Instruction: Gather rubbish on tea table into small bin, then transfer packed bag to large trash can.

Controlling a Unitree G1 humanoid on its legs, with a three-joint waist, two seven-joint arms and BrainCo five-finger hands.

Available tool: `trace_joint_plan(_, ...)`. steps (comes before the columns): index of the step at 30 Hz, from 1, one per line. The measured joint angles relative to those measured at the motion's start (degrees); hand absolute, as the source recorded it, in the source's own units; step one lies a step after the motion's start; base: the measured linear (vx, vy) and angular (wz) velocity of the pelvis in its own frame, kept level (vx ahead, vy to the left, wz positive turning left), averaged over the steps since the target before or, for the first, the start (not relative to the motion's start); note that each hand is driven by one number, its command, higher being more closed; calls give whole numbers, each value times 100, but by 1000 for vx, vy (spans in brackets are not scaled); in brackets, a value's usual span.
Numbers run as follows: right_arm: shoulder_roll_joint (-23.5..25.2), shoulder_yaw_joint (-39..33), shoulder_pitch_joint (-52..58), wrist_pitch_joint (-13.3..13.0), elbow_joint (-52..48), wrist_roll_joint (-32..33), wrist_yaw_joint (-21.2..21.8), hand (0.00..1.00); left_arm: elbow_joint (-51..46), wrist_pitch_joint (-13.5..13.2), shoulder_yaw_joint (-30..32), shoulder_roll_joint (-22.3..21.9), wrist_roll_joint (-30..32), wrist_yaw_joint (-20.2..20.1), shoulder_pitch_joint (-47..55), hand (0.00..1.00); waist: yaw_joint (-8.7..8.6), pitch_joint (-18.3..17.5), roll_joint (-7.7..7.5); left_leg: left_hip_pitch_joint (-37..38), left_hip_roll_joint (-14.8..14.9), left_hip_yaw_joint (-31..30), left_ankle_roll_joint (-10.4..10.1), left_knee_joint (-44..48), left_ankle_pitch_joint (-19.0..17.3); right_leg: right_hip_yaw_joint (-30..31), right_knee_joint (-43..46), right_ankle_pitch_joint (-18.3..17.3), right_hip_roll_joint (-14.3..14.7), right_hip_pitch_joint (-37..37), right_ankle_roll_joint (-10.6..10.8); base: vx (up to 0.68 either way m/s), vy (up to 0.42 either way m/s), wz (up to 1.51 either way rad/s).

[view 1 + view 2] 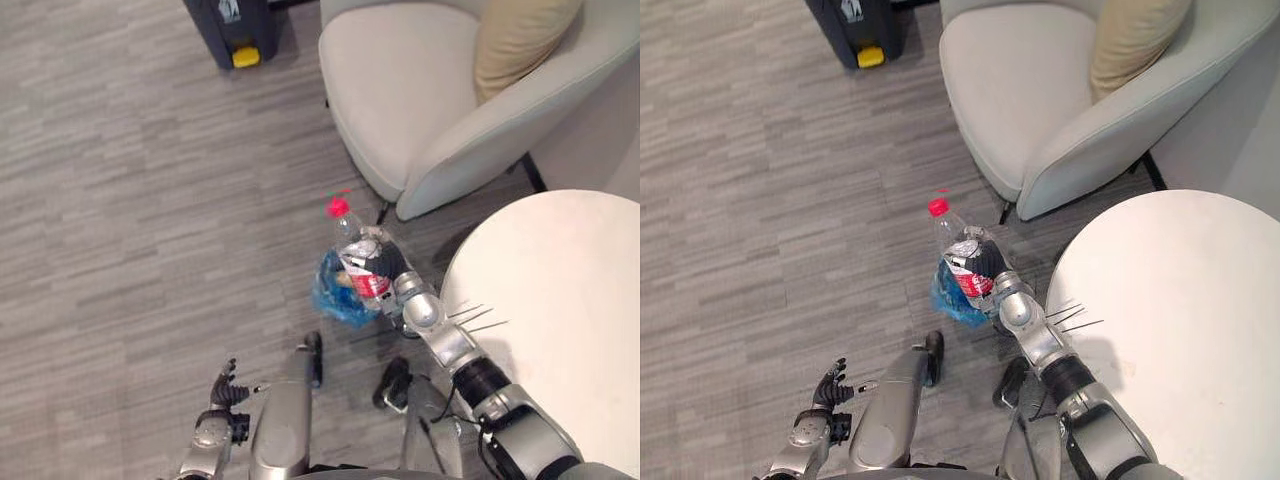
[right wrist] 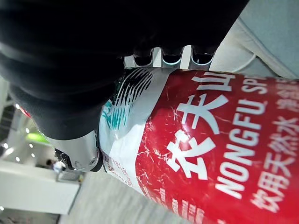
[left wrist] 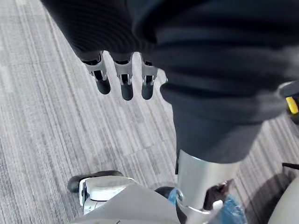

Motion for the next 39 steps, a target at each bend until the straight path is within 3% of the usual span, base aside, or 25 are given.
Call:
trace_joint_plan(5,-399,-158,-922,197,-181,-173,-389,100,-386,-96,634,-227,-215,310,-870,0,97,301,61,-1705,-71,-279,-16,762,38,-201,933,-199,-230,-1480,-179,-165,2,23)
trace_joint_plan(8,-535,-419,-1230,216,-553,-146,-550,100,-879,-125,746,-357,-333,409,-1206,0,73,491,54,-2615,6,-121,14,1160,17,-273,1596,-439,-545,-2284,-243,-122,-54,49)
trace_joint_plan(9,-586,-537,-1506,225,-701,-77,-701,100,-1153,-173,785,-440,-357,496,-1336,0,66,500,47,-3258,136,45,15,1425,23,-268,2014,-593,-732,-2892,-270,-102,-73,37)
trace_joint_plan(13,-641,-694,-2100,239,-711,130,-933,100,-1540,-232,797,-467,-593,567,-1440,0,81,699,34,-4039,137,64,46,1869,112,-144,2618,-760,-916,-3666,-317,-90,-17,14)
trace_joint_plan(18,-776,-885,-2365,315,-711,281,-1227,100,-1764,-253,796,-493,-747,645,-1437,0,84,704,33,-4610,113,90,57,2171,121,140,3060,-896,-1024,-4343,-284,-64,15,6)
trace_joint_plan(19,-790,-925,-2369,334,-711,301,-1296,0,-1778,-259,796,-492,-795,642,-1432,0,82,704,33,-4678,120,103,58,2218,121,173,3137,-909,-1044,-4437,-296,-76,37,-1)
trace_joint_plan(32,-668,-1064,-2374,407,-491,251,-1463,0,-1750,-333,773,-366,-793,645,-1431,0,-41,694,15,-4873,266,225,52,2239,193,258,3233,-904,-1023,-4731,-314,-49,42,-2)
trace_joint_plan(39,-398,-762,-1628,375,-1600,-704,-1500,0,-1696,-327,749,-324,-775,655,-1425,0,-57,663,-48,-4674,328,254,64,2135,211,254,3078,-850,-930,-4558,-393,-53,46,-4)
